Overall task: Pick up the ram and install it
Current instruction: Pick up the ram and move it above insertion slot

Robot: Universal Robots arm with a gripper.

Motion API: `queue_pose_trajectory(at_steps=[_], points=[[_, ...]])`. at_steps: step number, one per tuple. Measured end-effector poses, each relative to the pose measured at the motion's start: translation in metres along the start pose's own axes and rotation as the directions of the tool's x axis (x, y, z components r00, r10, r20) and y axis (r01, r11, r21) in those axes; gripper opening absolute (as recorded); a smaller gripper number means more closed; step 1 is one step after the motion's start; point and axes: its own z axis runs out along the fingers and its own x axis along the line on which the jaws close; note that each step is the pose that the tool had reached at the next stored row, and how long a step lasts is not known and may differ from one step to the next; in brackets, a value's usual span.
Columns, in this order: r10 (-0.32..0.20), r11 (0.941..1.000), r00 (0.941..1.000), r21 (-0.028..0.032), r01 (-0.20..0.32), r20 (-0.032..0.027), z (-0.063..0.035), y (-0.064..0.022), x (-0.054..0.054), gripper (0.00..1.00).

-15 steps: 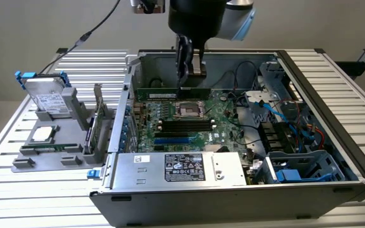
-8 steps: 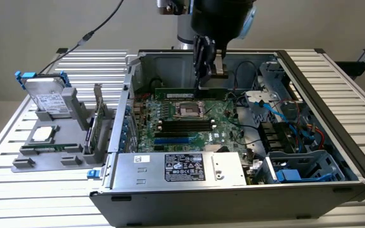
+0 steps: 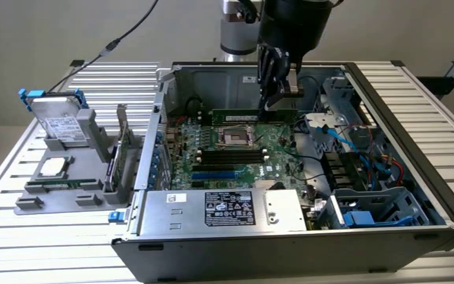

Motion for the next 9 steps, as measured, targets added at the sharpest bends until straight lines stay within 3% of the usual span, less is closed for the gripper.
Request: queue_pose_trajectory(at_steps=[9], points=[[0.000,1.0000,1.0000,0.0000,0.000,0.0000,0.0151,-0.0047,-0.041,0.14]])
